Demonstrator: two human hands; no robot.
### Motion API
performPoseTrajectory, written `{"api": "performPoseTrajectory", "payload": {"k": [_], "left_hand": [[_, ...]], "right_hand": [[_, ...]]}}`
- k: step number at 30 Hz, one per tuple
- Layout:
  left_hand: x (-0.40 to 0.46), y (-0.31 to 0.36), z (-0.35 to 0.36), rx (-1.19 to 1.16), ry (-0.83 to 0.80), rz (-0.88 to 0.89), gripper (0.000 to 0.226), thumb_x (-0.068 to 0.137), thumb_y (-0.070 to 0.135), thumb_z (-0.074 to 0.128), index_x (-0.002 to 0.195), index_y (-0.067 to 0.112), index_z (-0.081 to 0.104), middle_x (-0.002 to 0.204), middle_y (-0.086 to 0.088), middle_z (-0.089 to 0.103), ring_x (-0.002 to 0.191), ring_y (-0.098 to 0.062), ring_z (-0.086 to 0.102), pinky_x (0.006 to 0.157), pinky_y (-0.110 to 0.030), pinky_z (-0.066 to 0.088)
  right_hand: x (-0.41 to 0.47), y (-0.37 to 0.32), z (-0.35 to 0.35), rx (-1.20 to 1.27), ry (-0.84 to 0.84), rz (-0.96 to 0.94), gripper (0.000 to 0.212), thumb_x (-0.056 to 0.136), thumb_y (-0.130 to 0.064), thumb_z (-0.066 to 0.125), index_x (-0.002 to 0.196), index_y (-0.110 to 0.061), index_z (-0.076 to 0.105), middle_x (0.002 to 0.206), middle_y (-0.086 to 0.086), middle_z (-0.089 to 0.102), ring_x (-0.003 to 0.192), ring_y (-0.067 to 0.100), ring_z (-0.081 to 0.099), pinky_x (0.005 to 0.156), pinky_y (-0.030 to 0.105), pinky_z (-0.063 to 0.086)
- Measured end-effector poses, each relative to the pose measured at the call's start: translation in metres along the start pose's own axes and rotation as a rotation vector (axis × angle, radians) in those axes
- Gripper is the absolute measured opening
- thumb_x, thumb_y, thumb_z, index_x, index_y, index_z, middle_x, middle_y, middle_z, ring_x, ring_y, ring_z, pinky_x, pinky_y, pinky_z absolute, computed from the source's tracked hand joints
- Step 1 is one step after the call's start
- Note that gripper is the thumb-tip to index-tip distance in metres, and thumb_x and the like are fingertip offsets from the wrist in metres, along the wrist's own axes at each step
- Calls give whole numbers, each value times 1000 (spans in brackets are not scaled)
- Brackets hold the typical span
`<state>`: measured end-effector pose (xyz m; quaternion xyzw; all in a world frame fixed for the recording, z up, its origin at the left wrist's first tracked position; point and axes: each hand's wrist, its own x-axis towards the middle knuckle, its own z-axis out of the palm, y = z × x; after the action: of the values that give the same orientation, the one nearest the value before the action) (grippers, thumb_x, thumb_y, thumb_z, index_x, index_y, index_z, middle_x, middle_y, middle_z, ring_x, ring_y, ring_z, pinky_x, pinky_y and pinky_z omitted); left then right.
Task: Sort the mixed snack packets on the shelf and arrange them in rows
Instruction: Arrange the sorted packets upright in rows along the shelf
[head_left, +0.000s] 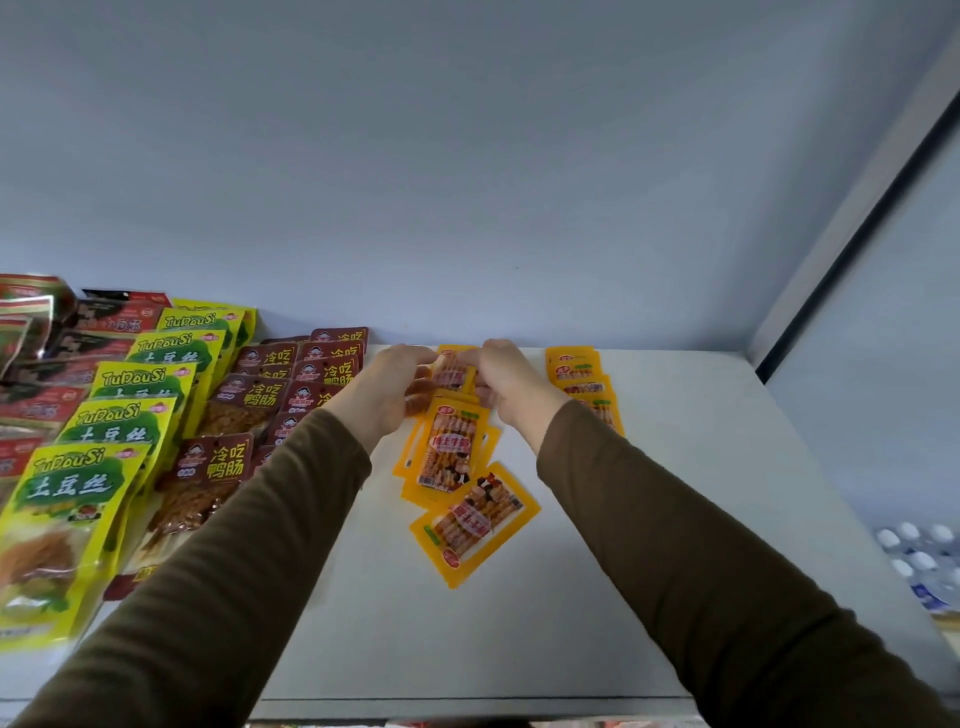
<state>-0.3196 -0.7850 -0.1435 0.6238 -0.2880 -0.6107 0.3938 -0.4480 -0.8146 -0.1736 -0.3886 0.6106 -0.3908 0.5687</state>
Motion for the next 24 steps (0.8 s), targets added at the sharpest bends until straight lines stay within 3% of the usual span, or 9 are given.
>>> {"api": "performPoseTrajectory", "payload": {"k": [2, 4, 6, 9, 11, 13, 16, 21, 24], "left_hand": [[6, -3, -4, -60, 5, -14, 10, 101, 15, 59, 105, 6, 59, 109, -12, 59, 93, -22, 58, 83, -32, 50], [10, -6, -8, -80, 11, 9, 17, 101, 14, 58, 115, 5, 59, 109, -11, 61, 90, -20, 59, 79, -30, 51], [15, -11, -13, 29, 43, 88, 39, 102, 16, 59, 140, 9, 52, 118, -9, 62, 104, -21, 61, 91, -34, 53], [17, -20, -19, 216, 56, 194, 55, 104, 30, 59, 154, 18, 39, 131, -6, 56, 125, -25, 55, 112, -45, 45], [16, -25, -21, 226, -28, 192, 54, 104, 40, 56, 151, 15, 42, 130, -10, 62, 120, -26, 62, 107, -43, 49], [14, -27, -19, 270, -87, 216, 47, 105, 43, 53, 139, 11, 54, 131, -13, 65, 115, -27, 66, 95, -37, 51], [11, -23, -15, 376, -90, 221, 39, 103, 52, 53, 117, 18, 65, 107, -4, 77, 93, -20, 76, 78, -32, 57], [18, -25, -11, 437, -33, 349, 25, 103, 28, 62, 124, 14, 62, 110, -9, 75, 95, -26, 75, 87, -41, 61], [21, -29, -11, 306, -50, 355, 27, 99, 10, 66, 126, 12, 60, 111, -12, 75, 97, -28, 75, 85, -42, 62]], "right_hand": [[5, 6, 1, -308, 25, -133, 60, 98, -31, 61, 151, -21, 35, 138, 11, 56, 111, 27, 57, 80, 36, 51], [8, 14, 1, -488, 85, -287, 55, 99, -34, 60, 149, -24, 37, 139, 5, 58, 110, 23, 58, 85, 34, 46], [10, 18, 1, -425, 77, -364, 53, 99, -29, 62, 147, -28, 39, 142, 2, 55, 107, 17, 55, 86, 32, 44], [15, 20, -4, -210, 13, -414, 51, 99, -17, 63, 144, -32, 43, 150, -3, 46, 132, 21, 49, 105, 41, 47], [14, 21, -8, -119, -41, -464, 53, 99, -13, 63, 142, -37, 45, 150, -9, 43, 137, 18, 43, 109, 42, 45], [11, 20, -11, -79, -83, -504, 57, 98, -11, 63, 142, -41, 44, 148, -16, 43, 133, 7, 45, 103, 30, 47], [7, 21, -10, -33, -148, -497, 63, 99, -9, 61, 143, -48, 42, 146, -13, 45, 124, 7, 54, 92, 25, 55], [7, 25, -13, 20, -200, -391, 68, 102, -10, 57, 155, -40, 25, 140, -9, 50, 117, 8, 59, 86, 21, 53], [7, 29, -15, -76, -144, -295, 58, 101, -31, 61, 153, -29, 34, 142, 0, 51, 124, 19, 56, 103, 40, 50]]}}
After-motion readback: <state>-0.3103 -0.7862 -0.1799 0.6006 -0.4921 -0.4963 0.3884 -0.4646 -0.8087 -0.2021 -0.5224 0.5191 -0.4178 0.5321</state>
